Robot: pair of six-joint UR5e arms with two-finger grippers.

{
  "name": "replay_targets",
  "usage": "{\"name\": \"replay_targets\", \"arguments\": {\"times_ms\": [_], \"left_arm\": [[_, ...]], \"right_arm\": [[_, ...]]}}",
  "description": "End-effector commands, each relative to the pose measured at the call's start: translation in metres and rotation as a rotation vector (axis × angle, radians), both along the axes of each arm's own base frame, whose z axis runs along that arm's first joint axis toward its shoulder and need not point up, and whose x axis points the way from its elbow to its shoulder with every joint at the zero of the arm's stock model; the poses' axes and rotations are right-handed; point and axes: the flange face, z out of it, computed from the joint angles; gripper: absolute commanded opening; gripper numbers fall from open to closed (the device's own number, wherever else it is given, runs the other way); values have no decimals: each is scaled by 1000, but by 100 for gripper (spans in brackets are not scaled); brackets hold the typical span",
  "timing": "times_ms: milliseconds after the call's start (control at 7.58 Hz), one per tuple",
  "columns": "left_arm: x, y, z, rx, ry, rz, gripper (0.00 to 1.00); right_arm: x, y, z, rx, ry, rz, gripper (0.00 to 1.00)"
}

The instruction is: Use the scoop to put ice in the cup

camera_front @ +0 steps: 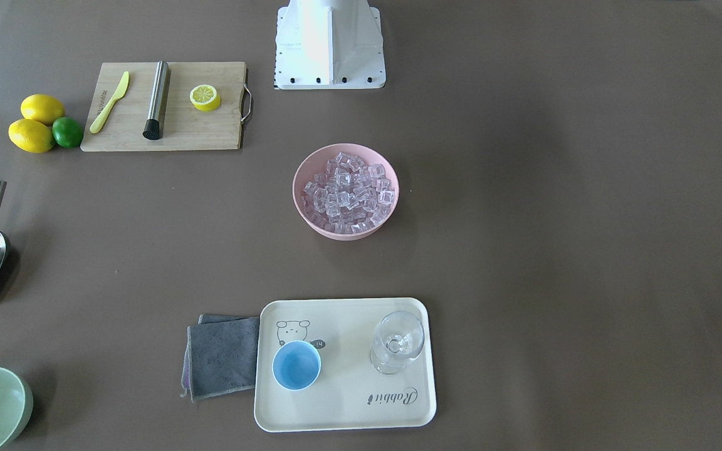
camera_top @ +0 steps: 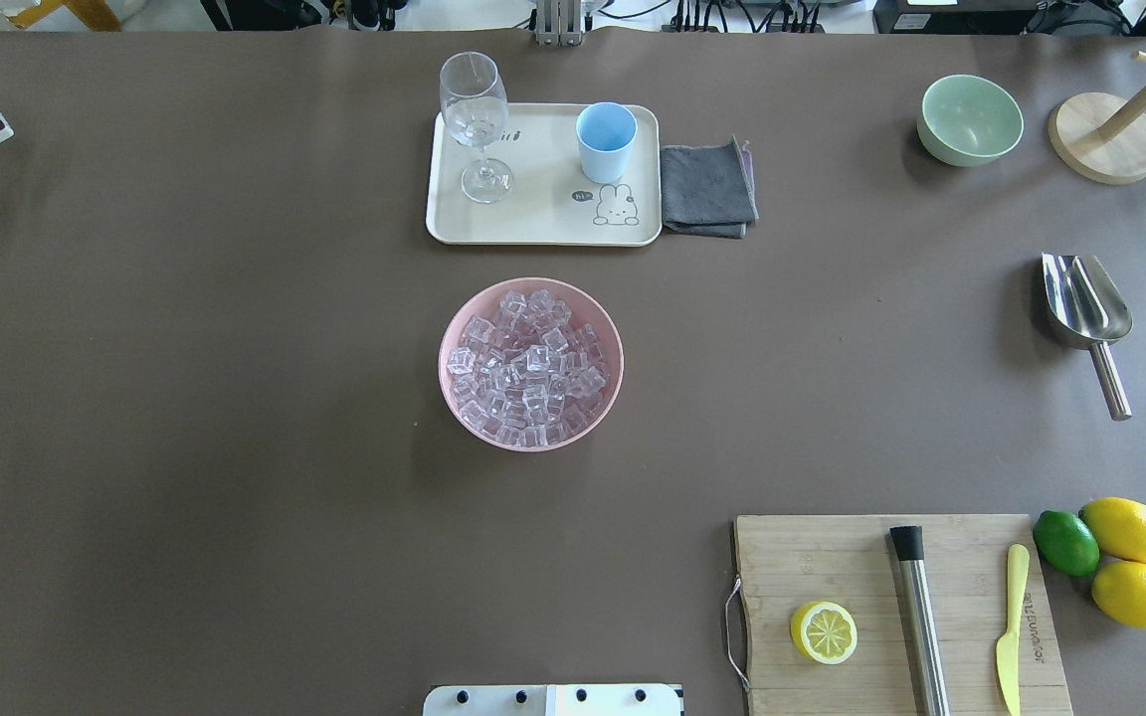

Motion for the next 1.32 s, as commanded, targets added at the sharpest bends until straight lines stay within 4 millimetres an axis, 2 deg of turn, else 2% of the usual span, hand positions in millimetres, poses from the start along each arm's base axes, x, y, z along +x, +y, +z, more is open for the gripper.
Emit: {"name": "replay_targets", "arguments": {"times_ms": [0,132,528,792,1056,1188], "left_arm": [[-51,14,40,-39,-126,22,100],[-65,15,47,-48,-125,4,100],[-66,16,50,-46,-126,11,100],[-65,15,48,-42,-123,11,100],[-65,10,38,-22,-117,1,100],[-65,9,27,2,-117,-1,100]], "right_arm": [[-1,17,-9,17,-11,-1,100],[-1,20,-15,23,-9,1,100],[-2,20,-21,33,-25,3,100],[-5,16,-36,20,-55,52,100],[-23,5,-52,-15,-54,84,100],[-26,2,-58,-23,-58,99,100]]}}
